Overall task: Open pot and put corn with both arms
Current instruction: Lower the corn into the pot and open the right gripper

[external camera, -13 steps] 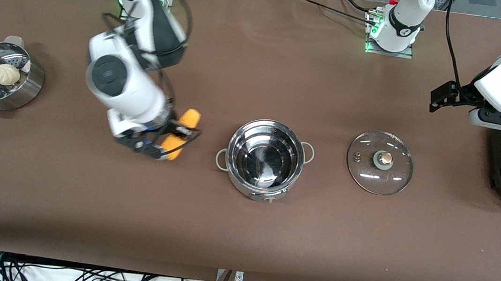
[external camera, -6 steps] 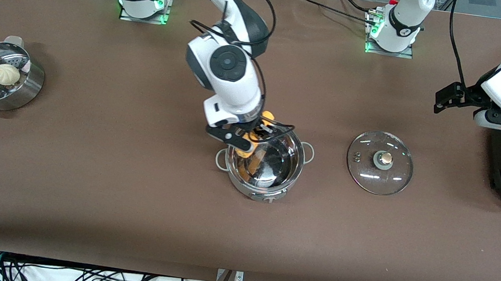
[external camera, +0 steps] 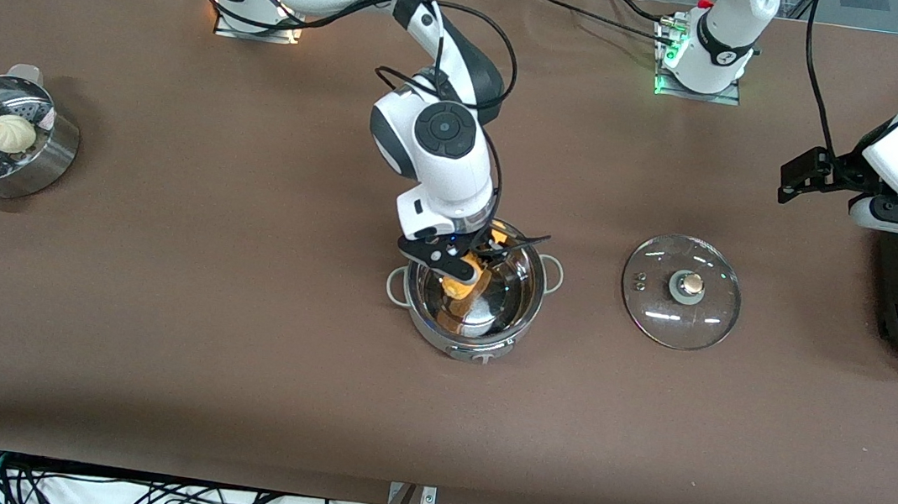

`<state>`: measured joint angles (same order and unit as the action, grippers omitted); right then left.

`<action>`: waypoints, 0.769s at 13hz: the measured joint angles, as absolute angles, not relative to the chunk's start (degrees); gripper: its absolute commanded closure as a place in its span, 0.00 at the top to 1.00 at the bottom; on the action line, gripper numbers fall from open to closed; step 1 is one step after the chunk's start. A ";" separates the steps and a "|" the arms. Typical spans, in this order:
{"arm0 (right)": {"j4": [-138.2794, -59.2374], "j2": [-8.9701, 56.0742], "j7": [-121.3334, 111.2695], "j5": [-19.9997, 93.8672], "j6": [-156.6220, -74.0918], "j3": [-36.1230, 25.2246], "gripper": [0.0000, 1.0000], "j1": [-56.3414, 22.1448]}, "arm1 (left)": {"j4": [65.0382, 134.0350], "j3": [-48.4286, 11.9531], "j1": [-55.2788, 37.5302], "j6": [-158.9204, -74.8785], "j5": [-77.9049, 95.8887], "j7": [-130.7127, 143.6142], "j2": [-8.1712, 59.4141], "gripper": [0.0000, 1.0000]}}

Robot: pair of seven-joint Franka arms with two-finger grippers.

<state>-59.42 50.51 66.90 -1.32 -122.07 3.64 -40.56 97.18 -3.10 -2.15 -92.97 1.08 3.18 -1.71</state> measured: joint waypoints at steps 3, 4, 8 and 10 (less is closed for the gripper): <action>-59.34 51.32 66.90 -1.82 -122.78 3.41 1.00 -40.57 | 97.17 -3.10 -2.15 -92.94 1.08 3.18 -1.71 1.00; -59.35 51.60 66.88 -3.41 -122.82 3.41 1.00 -40.63 | 97.17 -3.11 -2.15 -92.94 1.08 3.18 -1.71 1.00; -58.54 51.63 65.96 -6.06 -121.72 3.34 1.00 -40.56 | 97.17 -3.10 -2.15 -92.86 1.08 3.18 -1.71 1.00; -56.98 50.21 60.95 -6.16 -117.28 2.72 1.00 -39.77 | 97.17 -3.10 -2.15 -92.79 1.08 3.18 -1.71 1.00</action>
